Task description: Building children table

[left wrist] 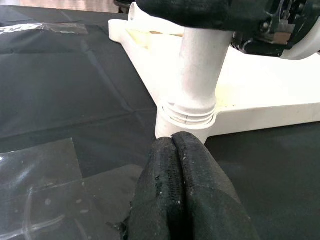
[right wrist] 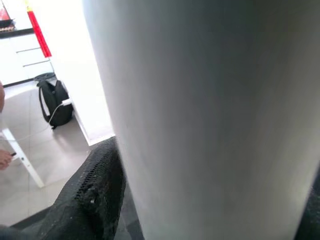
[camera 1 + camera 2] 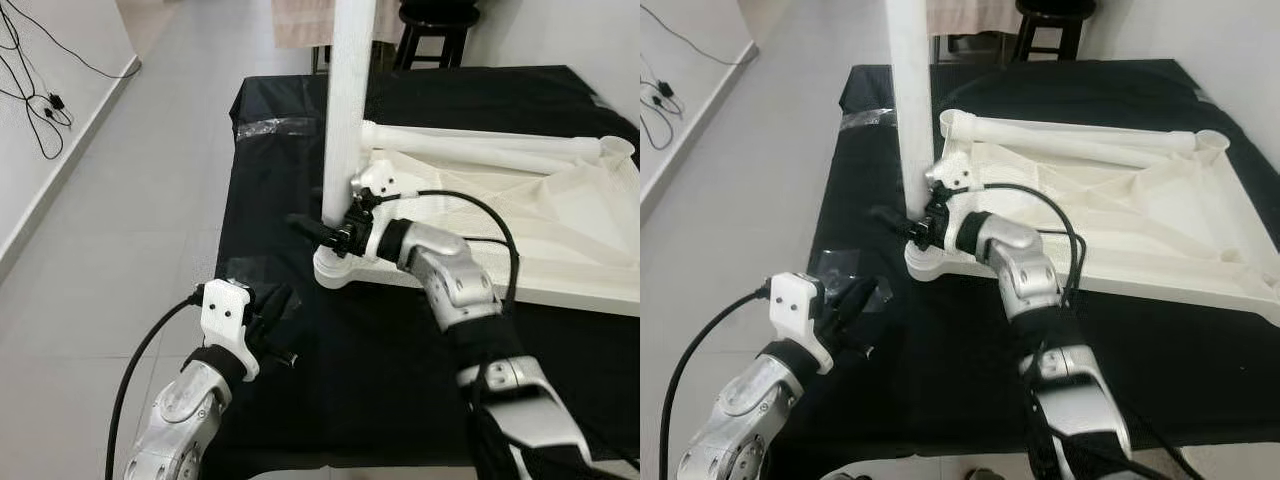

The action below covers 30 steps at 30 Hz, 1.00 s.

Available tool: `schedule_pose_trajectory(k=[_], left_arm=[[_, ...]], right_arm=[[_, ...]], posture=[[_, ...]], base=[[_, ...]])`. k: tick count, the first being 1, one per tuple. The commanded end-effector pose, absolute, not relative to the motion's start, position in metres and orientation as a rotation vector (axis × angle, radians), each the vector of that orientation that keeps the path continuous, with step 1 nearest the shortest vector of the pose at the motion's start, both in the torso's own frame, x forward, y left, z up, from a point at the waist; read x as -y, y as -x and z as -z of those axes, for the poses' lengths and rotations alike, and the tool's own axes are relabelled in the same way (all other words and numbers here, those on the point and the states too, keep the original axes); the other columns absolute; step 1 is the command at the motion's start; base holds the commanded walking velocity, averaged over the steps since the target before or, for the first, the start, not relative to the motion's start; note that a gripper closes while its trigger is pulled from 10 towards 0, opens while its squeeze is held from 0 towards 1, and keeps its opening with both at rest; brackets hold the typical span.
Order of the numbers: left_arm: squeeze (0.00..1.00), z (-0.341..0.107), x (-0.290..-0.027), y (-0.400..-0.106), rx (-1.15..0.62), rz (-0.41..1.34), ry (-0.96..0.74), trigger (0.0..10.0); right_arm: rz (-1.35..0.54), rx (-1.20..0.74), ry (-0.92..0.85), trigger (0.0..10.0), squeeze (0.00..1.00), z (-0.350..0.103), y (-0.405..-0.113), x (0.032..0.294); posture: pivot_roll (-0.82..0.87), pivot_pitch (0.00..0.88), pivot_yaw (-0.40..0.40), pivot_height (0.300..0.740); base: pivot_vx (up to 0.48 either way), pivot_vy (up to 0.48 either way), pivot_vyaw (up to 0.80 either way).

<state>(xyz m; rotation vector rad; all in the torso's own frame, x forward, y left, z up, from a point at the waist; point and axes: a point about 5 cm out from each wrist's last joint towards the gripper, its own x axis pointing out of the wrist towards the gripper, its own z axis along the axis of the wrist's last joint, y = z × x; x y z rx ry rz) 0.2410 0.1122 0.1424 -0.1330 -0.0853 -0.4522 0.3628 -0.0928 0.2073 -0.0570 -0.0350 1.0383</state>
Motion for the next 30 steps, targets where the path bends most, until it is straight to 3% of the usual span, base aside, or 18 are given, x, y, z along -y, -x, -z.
schedule_pose_trajectory(k=[1, 2, 4, 10, 15, 18, 20, 22, 24, 28, 29, 30], left_arm=[[0.0, -0.138, -0.112, -0.24, 0.065, 0.446, 0.136, 10.0], [0.0, -0.138, -0.112, -0.24, 0.065, 0.447, 0.137, 10.0], [0.0, -0.138, -0.111, -0.239, 0.065, 0.448, 0.138, 10.0], [0.0, -0.139, -0.112, -0.238, 0.066, 0.45, 0.138, 10.0], [0.0, -0.14, -0.113, -0.238, 0.069, 0.448, 0.136, 10.0], [0.0, -0.14, -0.114, -0.238, 0.071, 0.446, 0.133, 10.0], [0.0, -0.14, -0.116, -0.238, 0.073, 0.442, 0.131, 10.0], [0.0, -0.141, -0.116, -0.238, 0.074, 0.443, 0.128, 10.0], [0.0, -0.141, -0.117, -0.238, 0.074, 0.444, 0.127, 10.0], [0.0, -0.14, -0.115, -0.239, 0.073, 0.446, 0.122, 10.0], [0.0, -0.14, -0.115, -0.239, 0.073, 0.448, 0.119, 10.0], [0.0, -0.14, -0.115, -0.239, 0.073, 0.45, 0.118, 10.0]], right_arm=[[-1.087, -0.002, 0.028, 3.1, 0.0, -0.202, -0.364, 0.087], [-1.088, -0.011, 0.005, 0.5, 0.0, -0.201, -0.365, 0.088], [-1.082, -0.019, -0.008, 0.0, 0.0, -0.2, -0.366, 0.09], [-1.062, -0.032, -0.005, 0.0, 0.0, -0.193, -0.37, 0.099], [-0.929, -0.078, 0.022, 0.0, 0.0, -0.178, -0.369, 0.117], [-0.774, -0.144, 0.046, 0.0, 0.0, -0.163, -0.368, 0.128], [-0.289, -0.195, 0.004, 0.0, 0.0, -0.136, -0.356, 0.147], [-0.07, -0.233, -0.082, 0.0, 0.0, -0.12, -0.334, 0.153], [-0.064, -0.237, -0.115, 0.0, 0.0, -0.117, -0.328, 0.15], [-0.117, -0.184, -0.014, 0.0, 0.0, -0.134, -0.342, 0.146], [-0.133, -0.18, 0.006, 3.8, 0.0, -0.137, -0.346, 0.143], [-0.146, -0.175, 0.021, 3.8, 0.0, -0.139, -0.348, 0.141]], posture=[[0.03, 0.15, -0.008, 0.74], [0.03, 0.151, -0.009, 0.74], [0.03, 0.152, -0.01, 0.74], [0.03, 0.157, -0.005, 0.74], [0.04, 0.159, -0.013, 0.74], [0.04, 0.161, -0.015, 0.74], [0.03, 0.167, -0.022, 0.74], [0.05, 0.173, -0.015, 0.74], [0.04, 0.171, -0.012, 0.74], [0.05, 0.16, -0.022, 0.74], [0.04, 0.158, -0.021, 0.74], [0.04, 0.158, -0.021, 0.74]], base=[[0.0, 0.0, 0.0], [0.0, 0.0, 0.0], [0.0, 0.0, 0.0], [0.0, 0.0, 0.0], [0.0, 0.0, 0.0], [0.0, 0.0, 0.0], [0.0, 0.0, 0.0], [0.0, 0.0, 0.0], [0.0, 0.0, 0.0], [0.0, 0.0, 0.0], [0.0, 0.0, 0.0], [0.0, 0.0, 0.0]])
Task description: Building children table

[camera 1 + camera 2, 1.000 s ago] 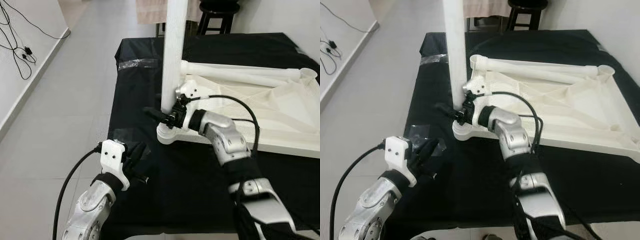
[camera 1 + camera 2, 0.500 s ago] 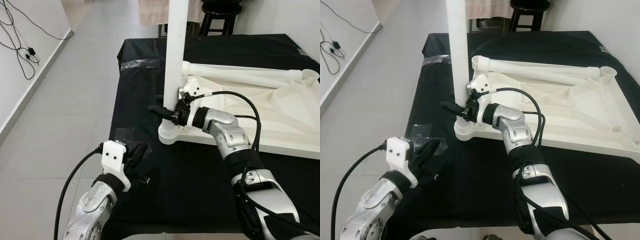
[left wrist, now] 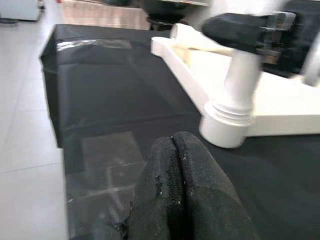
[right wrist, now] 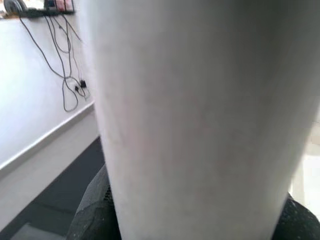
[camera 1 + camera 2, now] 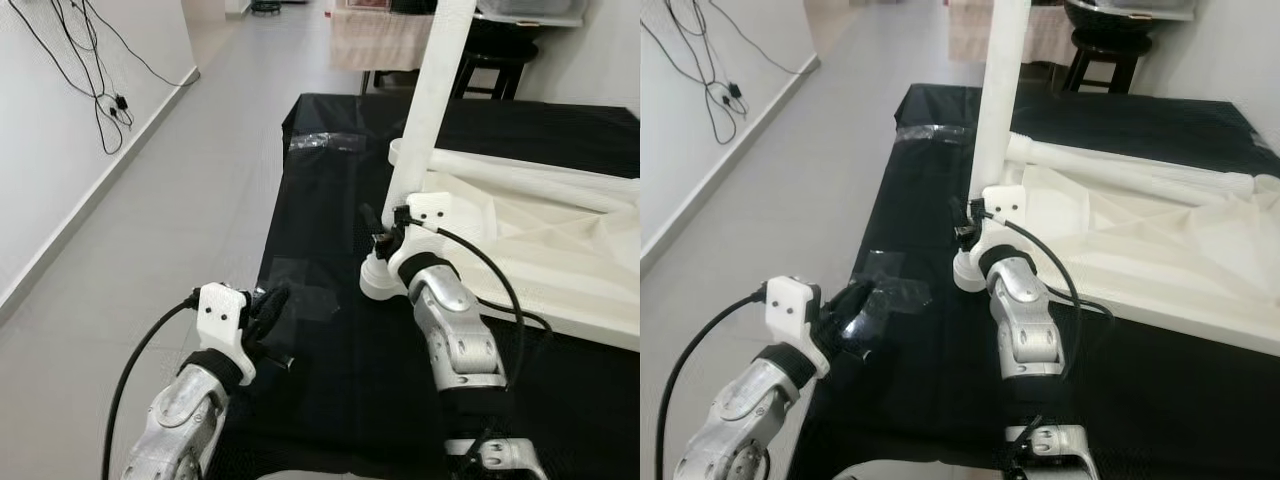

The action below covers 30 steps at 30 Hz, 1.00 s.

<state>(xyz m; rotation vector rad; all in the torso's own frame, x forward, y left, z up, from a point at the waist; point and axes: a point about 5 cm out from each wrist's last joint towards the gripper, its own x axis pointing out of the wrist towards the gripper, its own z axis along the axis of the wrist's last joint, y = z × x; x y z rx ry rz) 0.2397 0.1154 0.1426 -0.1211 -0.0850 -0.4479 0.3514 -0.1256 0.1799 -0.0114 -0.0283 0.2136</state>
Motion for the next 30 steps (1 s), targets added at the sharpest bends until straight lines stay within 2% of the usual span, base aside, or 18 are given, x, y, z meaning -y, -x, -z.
schedule_pose_trajectory(k=[1, 2, 3, 9, 10, 13, 14, 16, 20, 25, 26, 27, 28, 30], left_arm=[[0.0, -0.14, -0.115, -0.239, 0.075, 0.444, 0.117, 10.0], [0.0, -0.14, -0.115, -0.239, 0.076, 0.44, 0.117, 10.0], [0.0, -0.14, -0.115, -0.239, 0.077, 0.438, 0.112, 10.0], [0.0, -0.14, -0.112, -0.238, 0.076, 0.466, 0.099, 10.0], [0.0, -0.14, -0.112, -0.238, 0.075, 0.474, 0.101, 10.0], [0.0, -0.14, -0.112, -0.237, 0.074, 0.478, 0.102, 10.0], [0.0, -0.14, -0.112, -0.237, 0.076, 0.482, 0.099, 10.0], [0.0, -0.141, -0.111, -0.237, 0.084, 0.485, 0.09, 10.0], [0.0, -0.142, -0.111, -0.237, 0.092, 0.482, 0.079, 10.0], [0.0, -0.142, -0.11, -0.237, 0.095, 0.48, 0.074, 10.0], [0.0, -0.142, -0.109, -0.237, 0.095, 0.479, 0.073, 10.0], [0.0, -0.141, -0.109, -0.237, 0.096, 0.478, 0.072, 10.0], [0.0, -0.141, -0.109, -0.237, 0.096, 0.476, 0.073, 10.0], [0.0, -0.141, -0.109, -0.237, 0.096, 0.474, 0.074, 10.0]], right_arm=[[-0.173, -0.155, 0.022, 10.0, 0.0, -0.142, -0.35, 0.138], [-0.189, -0.141, 0.019, 10.0, 0.0, -0.143, -0.351, 0.137], [-0.186, -0.125, 0.025, 10.0, 1.0, -0.146, -0.354, 0.139], [-0.225, -0.046, 0.004, 10.0, 1.0, -0.168, -0.37, 0.143], [-0.317, -0.016, 0.013, 10.0, 0.42, -0.177, -0.374, 0.139], [-0.371, 0.0, 0.023, 10.0, 0.42, -0.182, -0.374, 0.136], [-0.453, 0.008, 0.053, 10.0, 0.0, -0.185, -0.373, 0.133], [-0.596, 0.021, 0.067, 10.0, 0.0, -0.188, -0.371, 0.136], [-0.712, 0.028, 0.061, 10.0, 0.0, -0.195, -0.376, 0.141], [-0.746, 0.024, 0.101, 10.0, 0.0, -0.201, -0.384, 0.148], [-0.755, 0.021, 0.107, 8.6, 0.0, -0.202, -0.386, 0.15], [-0.762, 0.018, 0.108, 8.6, 0.0, -0.204, -0.387, 0.151], [-0.772, 0.02, 0.102, 0.0, 0.0, -0.205, -0.388, 0.151], [-0.785, 0.022, 0.096, 0.0, 0.0, -0.206, -0.388, 0.152]], posture=[[0.04, 0.158, -0.017, 0.74], [0.05, 0.157, -0.017, 0.74], [0.05, 0.155, -0.016, 0.74], [0.05, 0.149, -0.014, 0.74], [0.05, 0.147, -0.012, 0.74], [0.05, 0.146, -0.011, 0.74], [0.05, 0.143, -0.012, 0.74], [0.06, 0.137, -0.015, 0.74], [0.07, 0.132, -0.018, 0.74], [0.07, 0.128, -0.027, 0.74], [0.06, 0.129, -0.026, 0.74], [0.06, 0.129, -0.027, 0.74], [0.06, 0.129, -0.027, 0.74], [0.06, 0.129, -0.027, 0.74]], base=[[0.0, 0.0, 0.0], [0.0, 0.0, 0.0], [0.0, 0.0, 0.0], [0.0, 0.0, 0.0], [0.0, 0.0, 0.0], [0.0, 0.0, 0.0], [0.0, 0.0, 0.0], [0.0, 0.0, 0.0], [0.0, 0.0, 0.0], [0.0, 0.0, 0.0], [0.0, 0.0, 0.0], [0.0, 0.0, 0.0], [0.0, 0.0, 0.0], [0.0, 0.0, 0.0]])
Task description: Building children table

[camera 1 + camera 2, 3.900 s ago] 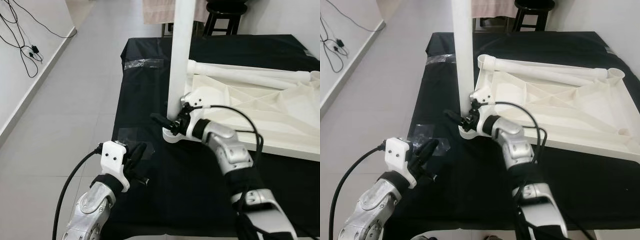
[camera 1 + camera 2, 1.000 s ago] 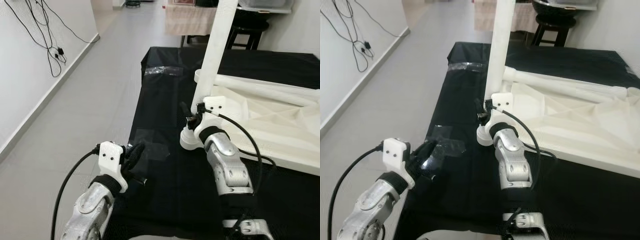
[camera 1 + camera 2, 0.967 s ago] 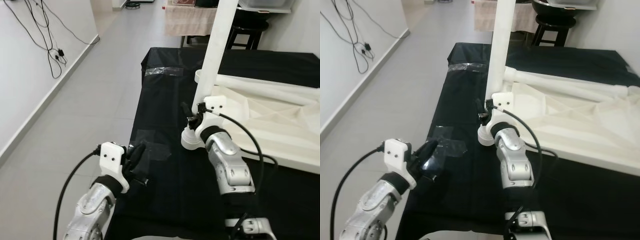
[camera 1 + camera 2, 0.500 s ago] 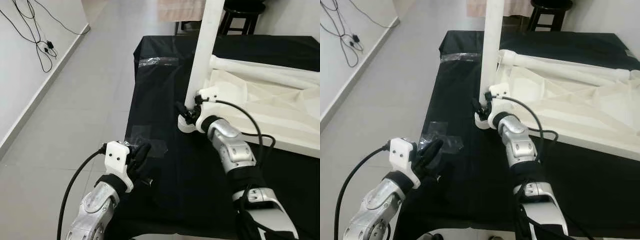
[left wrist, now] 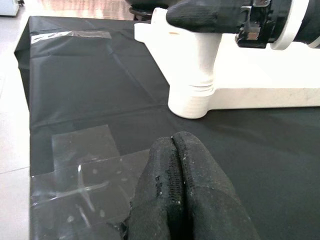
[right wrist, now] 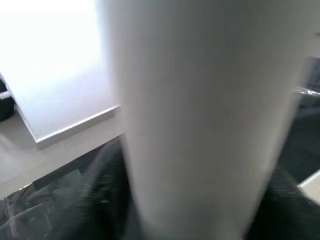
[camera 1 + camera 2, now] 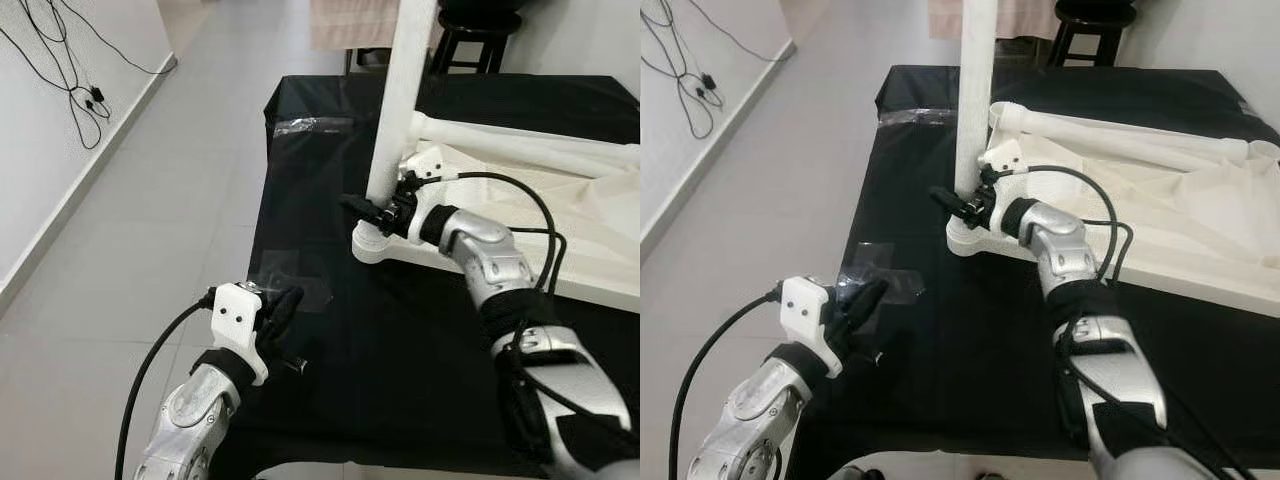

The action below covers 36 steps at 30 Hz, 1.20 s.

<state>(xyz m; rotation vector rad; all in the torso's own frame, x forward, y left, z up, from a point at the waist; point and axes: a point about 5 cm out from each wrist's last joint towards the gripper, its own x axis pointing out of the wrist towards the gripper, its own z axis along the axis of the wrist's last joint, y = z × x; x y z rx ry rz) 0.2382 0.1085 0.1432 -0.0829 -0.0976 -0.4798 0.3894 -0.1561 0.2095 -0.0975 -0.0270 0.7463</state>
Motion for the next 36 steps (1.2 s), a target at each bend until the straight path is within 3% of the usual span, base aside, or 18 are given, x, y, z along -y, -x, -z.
schedule_pose_trajectory(k=[1, 11, 14, 15, 20, 21, 24, 29, 30, 31, 33, 34, 36], left_arm=[[0.0, -0.141, -0.108, -0.237, 0.096, 0.474, 0.077, 10.0], [0.0, -0.14, -0.107, -0.236, 0.093, 0.477, 0.083, 10.0], [0.0, -0.139, -0.108, -0.236, 0.091, 0.471, 0.089, 10.0], [0.0, -0.139, -0.109, -0.237, 0.089, 0.468, 0.095, 10.0], [0.0, -0.139, -0.11, -0.237, 0.088, 0.468, 0.098, 10.0], [0.0, -0.139, -0.111, -0.238, 0.087, 0.468, 0.104, 10.0], [0.0, -0.139, -0.111, -0.239, 0.084, 0.471, 0.101, 10.0], [0.0, -0.139, -0.11, -0.24, 0.081, 0.47, 0.102, 10.0], [0.0, -0.139, -0.11, -0.241, 0.082, 0.469, 0.101, 10.0], [0.0, -0.139, -0.111, -0.241, 0.085, 0.459, 0.103, 10.0], [0.0, -0.139, -0.111, -0.242, 0.089, 0.441, 0.103, 10.0], [0.0, -0.139, -0.112, -0.242, 0.09, 0.438, 0.102, 10.0], [0.0, -0.139, -0.111, -0.242, 0.091, 0.438, 0.1, 10.0]], right_arm=[[-0.804, 0.025, 0.083, 0.0, 0.0, -0.207, -0.388, 0.152], [-0.835, 0.01, 0.089, 0.0, 0.0, -0.199, -0.387, 0.152], [-0.75, -0.026, 0.075, 0.0, 0.0, -0.185, -0.384, 0.16], [-0.641, -0.063, 0.043, 0.0, 0.0, -0.168, -0.379, 0.164], [-0.546, -0.091, 0.049, 0.0, 0.0, -0.156, -0.375, 0.164], [-0.281, -0.16, 0.03, 0.0, 0.0, -0.122, -0.34, 0.135], [-0.354, -0.129, 0.055, 0.0, 0.0, -0.12, -0.314, 0.096], [-0.316, -0.137, 0.049, 0.0, 0.0, -0.125, -0.335, 0.107], [-0.302, -0.125, 0.076, 1.6, 0.0, -0.131, -0.344, 0.111], [-0.299, -0.098, 0.092, 10.0, 0.0, -0.142, -0.353, 0.113], [-0.308, -0.051, 0.102, 10.0, 0.0, -0.158, -0.364, 0.117], [-0.351, -0.028, 0.092, 10.0, 1.0, -0.166, -0.369, 0.117], [-0.384, -0.011, 0.085, 10.0, 1.0, -0.174, -0.37, 0.116]], posture=[[0.05, 0.131, -0.027, 0.74], [0.04, 0.132, -0.021, 0.74], [0.02, 0.132, -0.017, 0.74], [0.02, 0.131, -0.02, 0.74], [0.01, 0.132, -0.023, 0.74], [0.0, 0.14, -0.012, 0.74], [0.0, 0.138, -0.007, 0.74], [0.01, 0.132, -0.02, 0.74], [0.01, 0.132, -0.02, 0.74], [0.01, 0.131, -0.019, 0.74], [0.01, 0.131, -0.019, 0.74], [0.02, 0.13, -0.023, 0.74], [0.02, 0.13, -0.023, 0.74]], base=[[0.0, 0.0, 0.0], [0.0, 0.0, 0.0], [0.0, 0.0, 0.0], [0.0, 0.0, 0.0], [0.0, 0.0, 0.0], [0.0, 0.0, 0.0], [0.0, 0.0, 0.0], [0.0, 0.0, 0.0], [0.0, 0.0, 0.0], [0.0, 0.0, 0.0], [0.0, 0.0, 0.0], [0.0, 0.0, 0.0], [0.0, 0.0, 0.0]])
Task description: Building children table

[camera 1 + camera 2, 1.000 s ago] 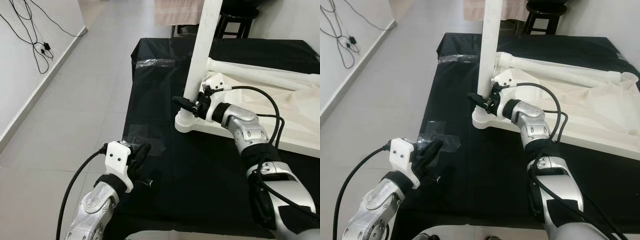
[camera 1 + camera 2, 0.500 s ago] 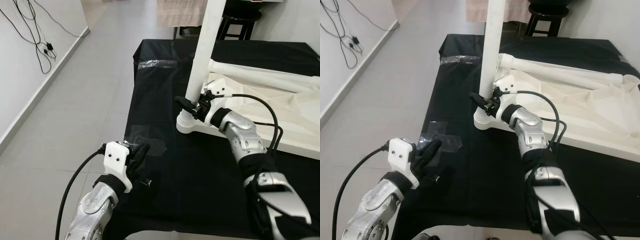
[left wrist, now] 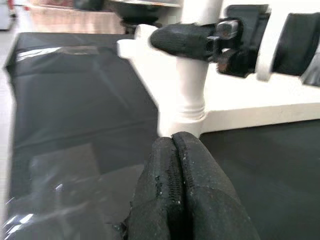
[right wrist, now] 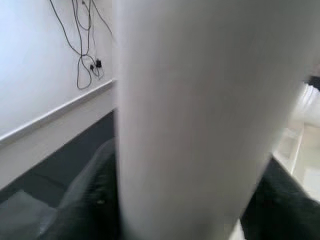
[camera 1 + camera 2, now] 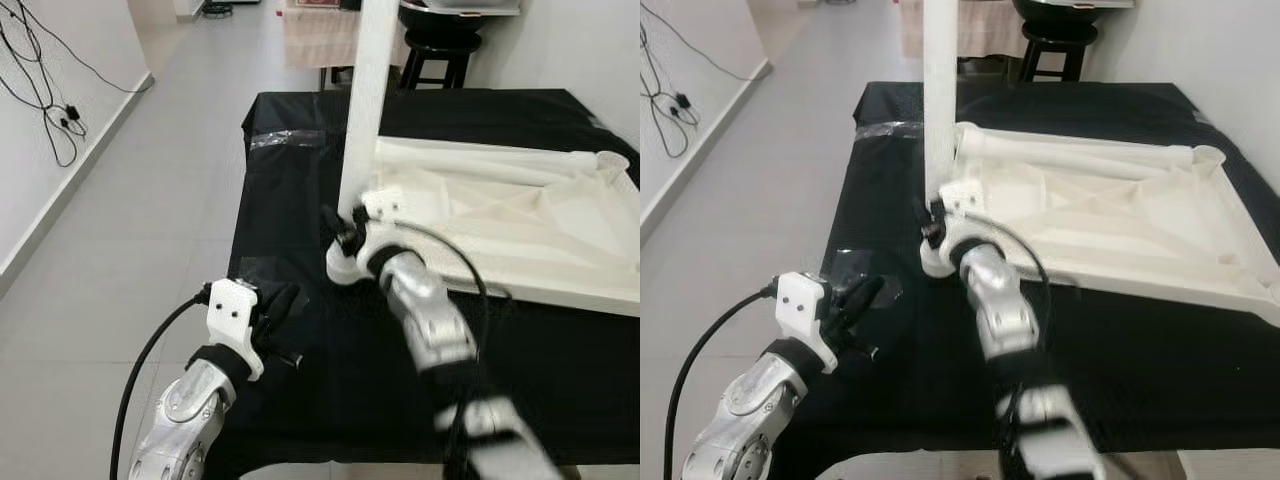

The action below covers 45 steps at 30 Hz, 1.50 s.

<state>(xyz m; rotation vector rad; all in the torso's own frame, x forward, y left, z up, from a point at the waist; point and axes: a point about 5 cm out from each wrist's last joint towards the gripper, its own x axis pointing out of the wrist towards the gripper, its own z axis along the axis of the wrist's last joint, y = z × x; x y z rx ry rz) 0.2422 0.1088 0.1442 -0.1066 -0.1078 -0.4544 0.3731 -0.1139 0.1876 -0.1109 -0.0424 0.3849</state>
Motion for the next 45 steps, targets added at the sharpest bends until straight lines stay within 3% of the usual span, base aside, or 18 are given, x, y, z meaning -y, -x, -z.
schedule_pose_trajectory(k=[1, 3, 4, 9, 19, 21, 28, 40, 41, 42, 43, 45], left_arm=[[0.0, -0.139, -0.111, -0.242, 0.091, 0.438, 0.1, 10.0], [0.0, -0.139, -0.111, -0.243, 0.091, 0.44, 0.101, 10.0], [0.0, -0.139, -0.111, -0.243, 0.09, 0.442, 0.102, 10.0], [0.0, -0.138, -0.108, -0.243, 0.088, 0.449, 0.104, 10.0], [0.0, -0.139, -0.109, -0.243, 0.09, 0.445, 0.106, 10.0], [0.0, -0.139, -0.11, -0.242, 0.09, 0.442, 0.107, 10.0], [0.0, -0.139, -0.11, -0.241, 0.09, 0.44, 0.108, 10.0], [0.0, -0.139, -0.109, -0.243, 0.087, 0.447, 0.111, 10.0], [0.0, -0.139, -0.11, -0.243, 0.087, 0.447, 0.112, 10.0], [0.0, -0.14, -0.111, -0.243, 0.088, 0.444, 0.112, 10.0], [0.0, -0.14, -0.111, -0.243, 0.088, 0.444, 0.112, 10.0], [0.0, -0.14, -0.112, -0.244, 0.088, 0.443, 0.114, 10.0]], right_arm=[[-0.422, 0.003, 0.08, 10.0, 1.0, -0.182, -0.371, 0.114], [-0.475, 0.028, 0.095, 10.0, 1.0, -0.193, -0.371, 0.112], [-0.566, 0.058, 0.104, 10.0, 0.0, -0.205, -0.371, 0.109], [-0.877, 0.115, 0.142, 10.0, 0.0, -0.226, -0.37, 0.101], [-1.091, 0.051, 0.143, 10.0, 0.0, -0.22, -0.374, 0.095], [-1.133, 0.032, 0.113, 0.0, 0.0, -0.217, -0.375, 0.092], [-1.117, 0.02, 0.083, 0.0, 0.0, -0.214, -0.377, 0.097], [-0.925, 0.038, 0.046, 0.0, 0.0, -0.204, -0.38, 0.124], [-0.826, 0.028, 0.037, 0.0, 0.0, -0.197, -0.38, 0.125], [-0.412, -0.014, -0.018, 0.0, 0.0, -0.159, -0.36, 0.115], [-0.412, -0.014, -0.018, 0.0, 0.0, -0.159, -0.36, 0.115], [-0.335, -0.038, -0.02, 0.0, 0.0, -0.133, -0.326, 0.089]], posture=[[0.02, 0.129, -0.025, 0.74], [0.02, 0.128, -0.023, 0.74], [0.02, 0.128, -0.023, 0.74], [0.02, 0.121, -0.022, 0.74], [0.02, 0.126, -0.025, 0.74], [0.03, 0.128, -0.027, 0.74], [0.03, 0.134, -0.027, 0.74], [0.01, 0.141, -0.02, 0.74], [0.01, 0.143, -0.021, 0.74], [0.0, 0.151, -0.018, 0.74], [0.0, 0.151, -0.018, 0.74], [0.01, 0.156, -0.012, 0.74]], base=[[0.0, 0.0, 0.0], [0.0, 0.0, 0.0], [0.0, 0.0, 0.0], [0.0, 0.0, 0.0], [0.0, 0.0, 0.0], [0.0, 0.0, 0.0], [0.0, 0.0, 0.0], [0.0, 0.0, 0.0], [0.0, 0.0, 0.0], [0.0, 0.0, 0.0], [0.0, 0.0, 0.0], [0.0, 0.0, 0.0]])
